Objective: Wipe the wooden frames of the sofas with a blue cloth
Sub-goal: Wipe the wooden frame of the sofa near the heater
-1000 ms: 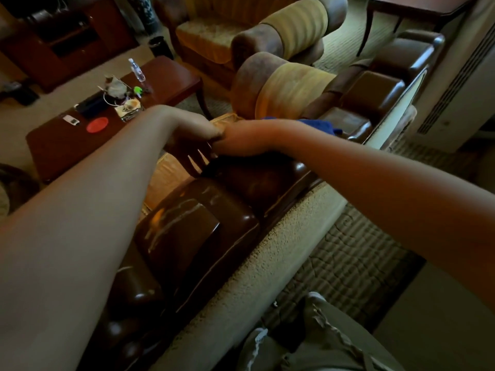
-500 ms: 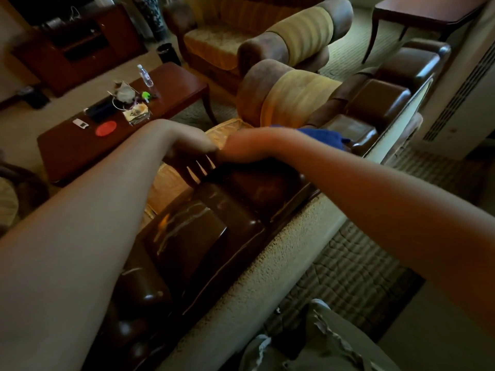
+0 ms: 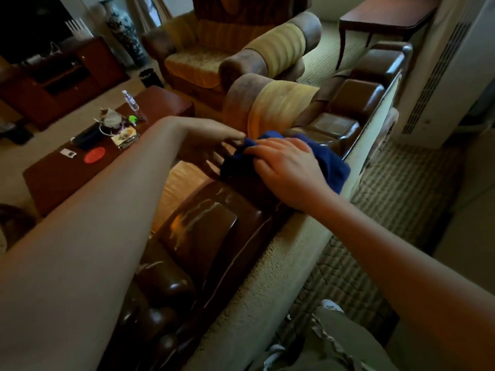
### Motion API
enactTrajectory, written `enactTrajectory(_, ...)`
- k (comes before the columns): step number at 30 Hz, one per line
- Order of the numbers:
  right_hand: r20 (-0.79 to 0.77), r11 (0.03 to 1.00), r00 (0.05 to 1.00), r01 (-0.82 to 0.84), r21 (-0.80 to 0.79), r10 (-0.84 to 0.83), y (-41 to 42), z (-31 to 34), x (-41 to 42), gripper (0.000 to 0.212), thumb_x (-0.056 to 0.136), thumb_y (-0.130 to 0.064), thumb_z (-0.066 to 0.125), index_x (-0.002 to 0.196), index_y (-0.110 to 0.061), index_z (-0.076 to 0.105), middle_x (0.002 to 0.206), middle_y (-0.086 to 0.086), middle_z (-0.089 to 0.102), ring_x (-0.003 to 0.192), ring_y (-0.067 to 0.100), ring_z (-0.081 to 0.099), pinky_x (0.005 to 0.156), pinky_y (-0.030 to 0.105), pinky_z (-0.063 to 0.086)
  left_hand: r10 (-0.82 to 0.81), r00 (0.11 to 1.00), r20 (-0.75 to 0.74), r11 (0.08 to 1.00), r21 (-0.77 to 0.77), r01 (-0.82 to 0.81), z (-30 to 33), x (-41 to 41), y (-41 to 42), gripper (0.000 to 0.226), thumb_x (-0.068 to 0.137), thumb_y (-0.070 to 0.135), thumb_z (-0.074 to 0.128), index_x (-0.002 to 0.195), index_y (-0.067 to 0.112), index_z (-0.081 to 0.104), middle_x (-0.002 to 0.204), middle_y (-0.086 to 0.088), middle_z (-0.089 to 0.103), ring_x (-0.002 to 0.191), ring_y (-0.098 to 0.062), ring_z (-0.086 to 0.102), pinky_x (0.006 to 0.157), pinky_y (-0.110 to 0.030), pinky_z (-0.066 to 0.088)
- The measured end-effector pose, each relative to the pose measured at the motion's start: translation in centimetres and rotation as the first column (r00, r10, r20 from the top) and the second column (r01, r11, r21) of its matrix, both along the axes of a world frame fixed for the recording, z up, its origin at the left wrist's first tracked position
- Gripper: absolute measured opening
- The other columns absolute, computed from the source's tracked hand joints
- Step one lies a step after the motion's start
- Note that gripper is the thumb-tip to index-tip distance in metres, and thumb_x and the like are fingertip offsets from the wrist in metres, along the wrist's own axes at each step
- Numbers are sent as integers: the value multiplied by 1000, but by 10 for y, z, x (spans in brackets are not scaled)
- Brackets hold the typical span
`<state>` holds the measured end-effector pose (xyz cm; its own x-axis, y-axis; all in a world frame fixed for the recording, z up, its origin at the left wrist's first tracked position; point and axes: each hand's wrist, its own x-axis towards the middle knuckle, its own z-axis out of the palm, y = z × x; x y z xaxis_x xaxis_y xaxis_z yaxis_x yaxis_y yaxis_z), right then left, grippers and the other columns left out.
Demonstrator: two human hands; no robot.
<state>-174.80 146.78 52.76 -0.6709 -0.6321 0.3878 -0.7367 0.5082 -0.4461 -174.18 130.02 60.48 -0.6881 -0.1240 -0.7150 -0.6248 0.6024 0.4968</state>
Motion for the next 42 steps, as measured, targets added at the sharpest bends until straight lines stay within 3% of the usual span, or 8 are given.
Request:
enactTrajectory(7, 288, 843, 944, 281, -458, -159, 9, -26, -19, 41, 83, -30, 37, 99, -20, 74, 108, -2, 69, 111, 13, 56, 97, 23, 32, -201, 979, -35, 972, -129, 195, 1, -4, 35, 38, 98, 44, 41, 133, 29, 44, 120, -6, 61, 106, -23, 61, 87, -47, 50)
enactTrajectory(15, 386, 564, 919, 359, -744, -76, -18, -60, 94, 37, 93, -32, 36, 123, -24, 56, 142, -13, 33, 142, 8, 15, 118, 38, 12, -451, 864, -226, 870, -328, 368, 21, 5, 54, 24, 95, 24, 55, 115, 38, 59, 105, 12, 55, 95, -5, 56, 63, -19, 45)
enactTrajectory(18, 260, 631, 958, 279, -724, -126, -4, -68, 55, 40, 95, -25, 35, 124, -9, 57, 140, 7, 45, 139, 20, 25, 116, 47, 19, -422, 881, -215, 884, -312, 348, 19, 11, 56, 37, 96, 21, 52, 130, 33, 51, 115, 6, 55, 97, -8, 58, 65, -20, 45)
enactTrajectory(20, 418, 598, 902, 395, -698, -109, 8, -61, 16, 45, 96, -28, 32, 124, -4, 57, 141, 14, 45, 139, 23, 27, 117, 47, 17, -404, 887, -225, 891, -316, 326, 12, 13, 56, 44, 97, 21, 49, 139, 33, 42, 116, 5, 51, 96, -9, 56, 66, -22, 44)
enactTrajectory(29, 528, 455, 849, 467, -758, 9, -17, -72, 96, 39, 96, -28, 33, 135, -30, 34, 146, -25, 15, 144, 2, 6, 119, 25, 5, -453, 876, -163, 840, -407, 359, 25, 3, 63, 25, 95, 17, 53, 113, 30, 65, 116, -4, 57, 105, -19, 57, 78, -32, 54)
enactTrajectory(33, 359, 533, 933, 321, -782, -36, -8, -79, 82, 38, 96, -27, 34, 133, -20, 40, 147, -9, 26, 144, 10, 14, 119, 30, 12, -462, 882, -95, 827, -405, 390, 31, -4, 68, 23, 93, 27, 56, 113, 21, 65, 122, -9, 58, 111, -25, 57, 88, -35, 49)
enactTrajectory(37, 517, 471, 856, 443, -763, 33, 18, -75, 22, 32, 96, -17, 40, 127, -24, 47, 149, 1, 32, 142, 16, 23, 118, 43, 18, -458, 883, -100, 824, -420, 380, 26, -7, 72, 21, 94, 28, 55, 114, 29, 63, 123, -5, 56, 113, -23, 55, 79, -30, 49)
enactTrajectory(42, 551, 407, 815, 449, -796, 179, 15, -69, 81, 39, 95, -5, 45, 123, -31, 53, 150, -13, 30, 139, 1, 23, 117, 27, 22, -456, 883, -112, 834, -400, 380, 27, -9, 71, 25, 93, 30, 56, 114, 18, 65, 117, -7, 57, 103, -21, 57, 84, -34, 49)
